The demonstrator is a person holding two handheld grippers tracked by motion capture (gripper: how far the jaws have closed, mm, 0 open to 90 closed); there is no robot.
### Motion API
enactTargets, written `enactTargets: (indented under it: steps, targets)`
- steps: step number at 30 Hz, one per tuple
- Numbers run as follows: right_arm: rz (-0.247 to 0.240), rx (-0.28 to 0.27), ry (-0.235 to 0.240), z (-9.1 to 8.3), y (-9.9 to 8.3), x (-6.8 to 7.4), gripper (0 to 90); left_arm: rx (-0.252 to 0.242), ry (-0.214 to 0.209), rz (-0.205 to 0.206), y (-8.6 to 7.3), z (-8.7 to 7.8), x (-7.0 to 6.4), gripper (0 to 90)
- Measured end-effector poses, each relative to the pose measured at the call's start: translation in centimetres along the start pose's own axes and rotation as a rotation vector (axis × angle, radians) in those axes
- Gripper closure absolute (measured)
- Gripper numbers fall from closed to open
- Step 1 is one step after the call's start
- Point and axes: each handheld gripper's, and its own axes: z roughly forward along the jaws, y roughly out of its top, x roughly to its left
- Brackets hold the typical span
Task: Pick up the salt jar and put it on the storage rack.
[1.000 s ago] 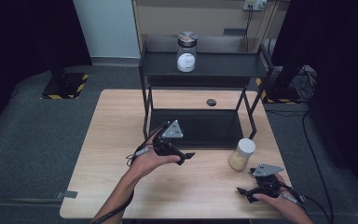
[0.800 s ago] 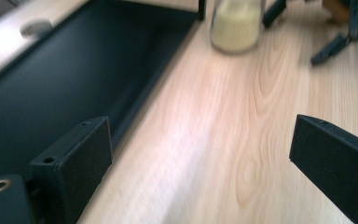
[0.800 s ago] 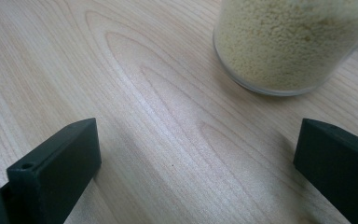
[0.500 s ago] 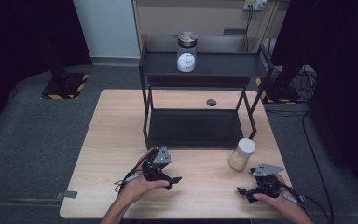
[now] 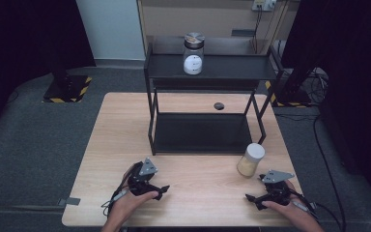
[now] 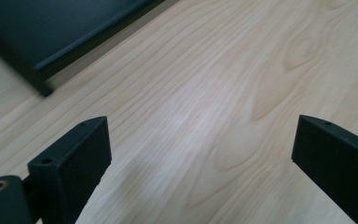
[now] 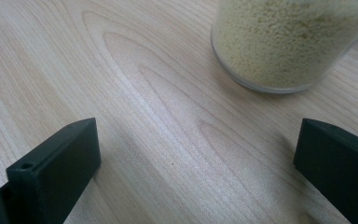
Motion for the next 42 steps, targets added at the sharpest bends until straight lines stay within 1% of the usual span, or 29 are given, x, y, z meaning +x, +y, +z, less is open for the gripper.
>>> enactTargets:
  steps: [2,4,5,6,8,10,11,13,15,17,19,21,24,26,42]
  targets:
    - [0.001,0.0,-0.002,0.0,0.0,0.0,1.4,-0.014,0.03,-0.04,-0.5,-0.4,0.4,3.8]
    - [0.005,0.001,-0.005,0.0,0.0,0.1,1.4,-0.027,0.088,-0.09,-1.0,-0.8,0.5,3.6]
    - [0.008,0.002,-0.006,-0.1,0.0,0.2,1.3,-0.027,0.106,-0.102,-1.1,-0.8,0.6,3.5]
    - [0.007,0.0,-0.006,-0.1,-0.1,0.1,1.3,-0.028,0.133,-0.122,-1.3,-0.8,0.7,3.5]
    - [0.008,0.0,-0.008,-0.1,-0.1,0.2,1.4,-0.018,0.173,-0.152,-1.6,-0.6,1.1,3.2]
    - [0.009,0.001,-0.009,-0.1,-0.1,0.2,1.3,-0.006,0.201,-0.186,-1.8,-0.4,1.5,3.3]
    - [0.01,0.001,-0.009,-0.2,-0.1,0.2,1.4,-0.002,0.218,-0.211,-2.0,-0.2,1.8,3.3]
    - [0.01,0.001,-0.009,-0.2,-0.1,0.2,1.4,0.0,0.231,-0.228,-2.3,-0.1,2.0,3.3]
    - [0.01,0.001,-0.009,-0.2,-0.1,0.2,1.4,0.002,0.255,-0.245,-2.3,0.2,2.0,3.1]
    - [0.01,0.001,-0.009,-0.2,-0.1,0.2,1.4,0.01,0.271,-0.255,-2.2,0.4,1.9,2.8]
    - [0.01,0.001,-0.009,-0.2,-0.1,0.2,1.3,0.013,0.273,-0.265,-2.2,0.7,1.9,2.0]
    - [0.01,0.001,-0.009,-0.2,-0.1,0.2,1.3,0.018,0.293,-0.255,-2.1,1.0,1.6,0.0]
    - [0.01,0.001,-0.009,-0.2,-0.1,0.2,1.3,0.009,0.296,-0.256,-2.3,1.1,1.7,0.0]
    - [0.01,0.001,-0.009,-0.2,-0.1,0.2,1.3,0.014,0.3,-0.249,-2.2,1.1,1.6,0.0]
    - [0.01,0.001,-0.01,-0.2,-0.1,0.2,1.4,0.012,0.313,-0.258,-2.2,1.2,1.3,0.0]
